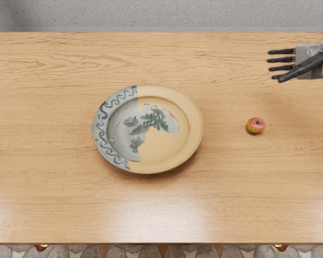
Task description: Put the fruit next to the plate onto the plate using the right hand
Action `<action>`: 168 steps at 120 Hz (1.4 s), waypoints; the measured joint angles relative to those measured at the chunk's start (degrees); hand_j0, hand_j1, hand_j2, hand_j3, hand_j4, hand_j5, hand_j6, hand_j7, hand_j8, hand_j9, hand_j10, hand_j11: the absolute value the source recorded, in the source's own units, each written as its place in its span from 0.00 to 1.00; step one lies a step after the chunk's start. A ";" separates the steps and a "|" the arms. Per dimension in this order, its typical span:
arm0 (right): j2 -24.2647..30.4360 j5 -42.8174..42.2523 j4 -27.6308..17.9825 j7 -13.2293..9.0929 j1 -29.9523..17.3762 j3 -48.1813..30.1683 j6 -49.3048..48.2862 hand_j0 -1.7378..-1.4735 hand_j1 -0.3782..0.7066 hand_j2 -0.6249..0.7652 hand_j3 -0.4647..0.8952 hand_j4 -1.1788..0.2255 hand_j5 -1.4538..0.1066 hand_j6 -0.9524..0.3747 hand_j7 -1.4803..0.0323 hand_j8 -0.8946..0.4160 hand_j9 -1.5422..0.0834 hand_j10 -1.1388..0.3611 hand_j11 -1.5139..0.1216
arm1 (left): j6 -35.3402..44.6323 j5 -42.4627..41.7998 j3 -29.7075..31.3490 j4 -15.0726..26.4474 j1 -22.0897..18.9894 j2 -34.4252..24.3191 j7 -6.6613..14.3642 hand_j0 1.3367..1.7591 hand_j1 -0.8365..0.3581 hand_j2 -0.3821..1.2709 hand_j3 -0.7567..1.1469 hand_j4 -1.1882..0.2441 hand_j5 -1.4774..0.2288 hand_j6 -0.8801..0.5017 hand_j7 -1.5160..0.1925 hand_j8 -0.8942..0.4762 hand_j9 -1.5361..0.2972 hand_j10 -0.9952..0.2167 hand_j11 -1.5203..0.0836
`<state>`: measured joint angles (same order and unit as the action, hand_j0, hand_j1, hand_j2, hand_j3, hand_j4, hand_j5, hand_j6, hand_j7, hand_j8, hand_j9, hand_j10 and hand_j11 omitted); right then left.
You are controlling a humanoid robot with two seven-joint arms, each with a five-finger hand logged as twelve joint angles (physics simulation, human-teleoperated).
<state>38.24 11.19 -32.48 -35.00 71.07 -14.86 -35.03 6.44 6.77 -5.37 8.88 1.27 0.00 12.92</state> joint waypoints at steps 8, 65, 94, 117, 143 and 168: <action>0.58 -0.04 -0.77 0.00 0.05 -0.05 0.00 0.30 0.03 0.45 0.34 0.84 0.93 0.72 0.98 0.68 0.95 0.76 0.93 | -0.01 0.00 0.00 0.00 0.04 0.00 0.00 0.76 0.98 0.23 0.40 0.82 0.86 0.63 0.88 0.64 0.83 0.81 0.94; -5.26 -10.97 -9.93 0.00 14.12 22.49 0.01 0.30 0.03 0.45 0.34 0.84 0.93 0.72 0.98 0.68 0.95 0.76 0.93 | 0.00 0.00 -0.02 0.00 -0.04 0.00 0.00 0.76 0.98 0.23 0.40 0.82 0.86 0.63 0.88 0.64 0.83 0.81 0.94; -6.67 -18.08 -26.84 0.00 25.02 38.13 4.53 0.30 0.03 0.45 0.34 0.84 0.93 0.72 0.98 0.68 0.95 0.76 0.93 | 0.00 -0.01 -0.07 0.00 -0.13 0.00 0.00 0.76 0.98 0.23 0.40 0.82 0.86 0.63 0.88 0.64 0.83 0.81 0.94; -6.22 -23.04 -35.92 0.00 29.75 43.75 19.24 0.30 0.03 0.45 0.34 0.84 0.93 0.72 0.98 0.68 0.95 0.76 0.93 | 0.00 0.00 -0.08 0.00 -0.13 0.00 0.00 0.76 0.98 0.23 0.40 0.82 0.86 0.63 0.88 0.64 0.83 0.81 0.94; -6.37 -29.60 -44.42 0.00 27.46 44.39 36.33 0.30 0.03 0.45 0.34 0.84 0.93 0.72 0.98 0.68 0.95 0.76 0.93 | -0.01 0.00 -0.08 0.00 -0.13 0.00 0.00 0.76 0.98 0.23 0.40 0.82 0.86 0.63 0.88 0.64 0.83 0.81 0.94; -4.67 -38.91 -49.79 0.00 23.78 44.64 48.16 0.30 0.04 0.45 0.34 0.83 0.92 0.71 0.97 0.67 0.94 0.75 0.92 | -0.02 0.00 -0.05 0.00 -0.13 0.00 0.01 0.76 0.98 0.23 0.40 0.82 0.86 0.63 0.88 0.64 0.83 0.81 0.94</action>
<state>33.56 -27.72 -82.27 -35.00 94.85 29.78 13.13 6.42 6.77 -5.43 8.88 1.14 0.00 12.92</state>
